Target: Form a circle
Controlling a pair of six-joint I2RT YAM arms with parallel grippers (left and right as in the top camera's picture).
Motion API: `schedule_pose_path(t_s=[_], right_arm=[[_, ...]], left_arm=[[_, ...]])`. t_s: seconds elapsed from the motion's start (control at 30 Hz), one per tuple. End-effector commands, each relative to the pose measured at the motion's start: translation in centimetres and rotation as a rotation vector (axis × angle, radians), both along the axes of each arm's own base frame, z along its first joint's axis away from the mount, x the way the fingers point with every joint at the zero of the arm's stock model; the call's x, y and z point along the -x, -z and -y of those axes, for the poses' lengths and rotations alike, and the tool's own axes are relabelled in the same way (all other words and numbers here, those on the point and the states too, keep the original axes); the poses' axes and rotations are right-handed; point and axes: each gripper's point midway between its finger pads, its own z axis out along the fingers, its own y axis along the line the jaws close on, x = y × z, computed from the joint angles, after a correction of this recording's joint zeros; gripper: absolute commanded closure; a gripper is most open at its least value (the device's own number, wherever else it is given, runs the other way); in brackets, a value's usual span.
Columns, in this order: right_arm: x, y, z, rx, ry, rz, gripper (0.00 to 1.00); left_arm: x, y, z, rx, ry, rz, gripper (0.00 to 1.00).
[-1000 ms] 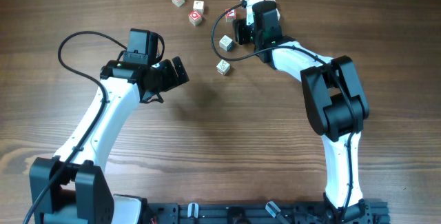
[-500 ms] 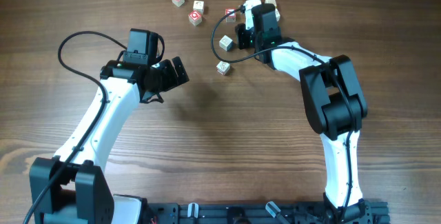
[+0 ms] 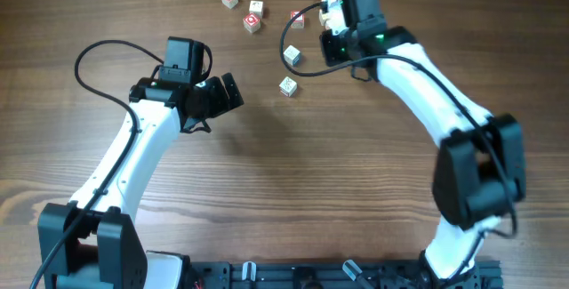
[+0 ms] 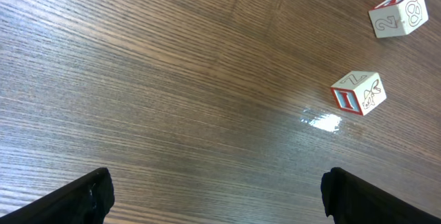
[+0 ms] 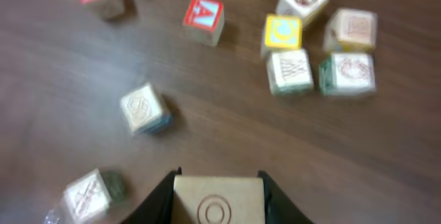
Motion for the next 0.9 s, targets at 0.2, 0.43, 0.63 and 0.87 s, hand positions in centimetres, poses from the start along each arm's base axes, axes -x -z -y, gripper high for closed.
schedule_pose_path(t_s=[0.2,0.43,0.63,0.87], right_arm=[[9.3,-11.9,4.2,-0.003,0.055,0.003,0.76],[19.0,-17.3,7.7,-0.063,0.146,-0.028,0.85],[23.6,-17.4,9.3,-0.085,0.182,-0.043,0.85],[21.5,-8.7,8.5,-0.133,0.24,-0.051,0.85]], left_arm=[[0.1,0.1,-0.4,-0.016,0.008,-0.003,0.0],[0.1,0.1,-0.4,-0.017,0.008,-0.003,0.0],[0.1,0.1,-0.4,-0.016,0.008,-0.002,0.0],[0.1,0.1,-0.4,-0.017,0.008,-0.002,0.0]])
